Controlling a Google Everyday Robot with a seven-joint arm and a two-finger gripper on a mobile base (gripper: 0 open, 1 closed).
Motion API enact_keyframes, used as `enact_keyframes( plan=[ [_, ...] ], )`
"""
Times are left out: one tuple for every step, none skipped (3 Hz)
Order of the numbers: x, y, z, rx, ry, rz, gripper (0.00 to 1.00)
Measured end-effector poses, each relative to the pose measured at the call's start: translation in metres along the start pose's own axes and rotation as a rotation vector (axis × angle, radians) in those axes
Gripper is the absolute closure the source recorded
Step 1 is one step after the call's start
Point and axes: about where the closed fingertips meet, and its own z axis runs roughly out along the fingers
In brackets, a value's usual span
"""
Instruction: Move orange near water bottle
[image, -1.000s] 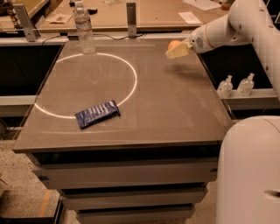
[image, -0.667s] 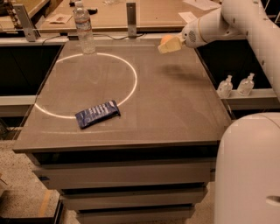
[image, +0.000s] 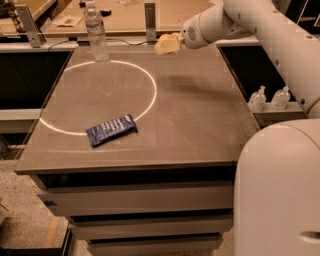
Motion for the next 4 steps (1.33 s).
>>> enact_keyframes(
  plan=[
    [-0.012, 0.029, 0.022, -0.052, -0.005, 0.008, 1.0],
    [-0.021, 0.056, 0.044, -0.099, -0.008, -0.008, 1.0],
    [-0.027, 0.083, 0.072, -0.152, -0.029, -0.067, 1.0],
    [-0.032, 0.099, 0.1, -0.198, -0.037, -0.132, 1.0]
  ],
)
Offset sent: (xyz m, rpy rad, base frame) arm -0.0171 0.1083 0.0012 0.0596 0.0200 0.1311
